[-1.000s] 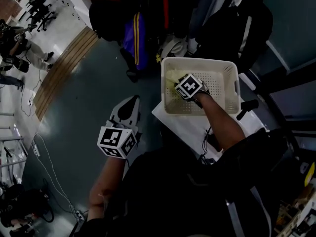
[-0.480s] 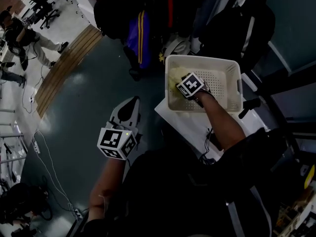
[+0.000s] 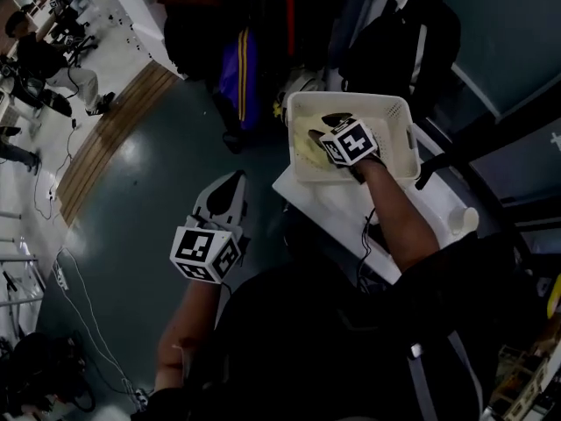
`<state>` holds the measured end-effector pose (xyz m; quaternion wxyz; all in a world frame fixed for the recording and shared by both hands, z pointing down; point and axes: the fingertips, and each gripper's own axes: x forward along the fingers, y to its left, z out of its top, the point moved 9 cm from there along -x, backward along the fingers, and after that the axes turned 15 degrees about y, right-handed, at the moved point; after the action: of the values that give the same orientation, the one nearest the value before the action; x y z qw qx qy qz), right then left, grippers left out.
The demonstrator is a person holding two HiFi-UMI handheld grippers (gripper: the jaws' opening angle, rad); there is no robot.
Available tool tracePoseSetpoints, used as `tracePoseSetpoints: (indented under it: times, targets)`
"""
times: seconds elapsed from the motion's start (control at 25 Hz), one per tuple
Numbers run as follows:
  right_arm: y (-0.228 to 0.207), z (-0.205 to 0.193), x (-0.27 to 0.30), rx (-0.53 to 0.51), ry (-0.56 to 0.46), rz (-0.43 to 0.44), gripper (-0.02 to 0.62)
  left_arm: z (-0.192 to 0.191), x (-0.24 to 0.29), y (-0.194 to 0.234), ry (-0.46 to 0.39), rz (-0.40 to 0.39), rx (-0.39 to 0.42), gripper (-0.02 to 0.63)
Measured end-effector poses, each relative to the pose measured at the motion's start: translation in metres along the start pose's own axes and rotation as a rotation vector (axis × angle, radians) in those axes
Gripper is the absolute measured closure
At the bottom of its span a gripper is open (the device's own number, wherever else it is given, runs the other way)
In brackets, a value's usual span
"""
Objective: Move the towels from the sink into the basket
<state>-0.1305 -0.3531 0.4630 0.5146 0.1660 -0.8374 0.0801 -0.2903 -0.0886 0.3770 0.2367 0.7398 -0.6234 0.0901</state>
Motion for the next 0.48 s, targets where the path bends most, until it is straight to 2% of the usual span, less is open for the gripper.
tracePoseSetpoints:
  times: [0.2,0.36,0.48]
  targets:
    - [0.027,-0.009,-0.068,0.098,-0.183,-0.033,0.445,-0.008,-0.026,-0.013,-0.039,-0.043,0.01,0.603]
    - [0.054,-0.03,-0.111,0.128,-0.276,-0.092,0.464,-0.017,-0.041,-0.024,-0.05,-0.089,0.023,0.603]
    - [0.077,-0.049,-0.14,0.151,-0.336,-0.13,0.504,-0.022,-0.054,-0.034,-0.058,-0.133,0.041,0.601]
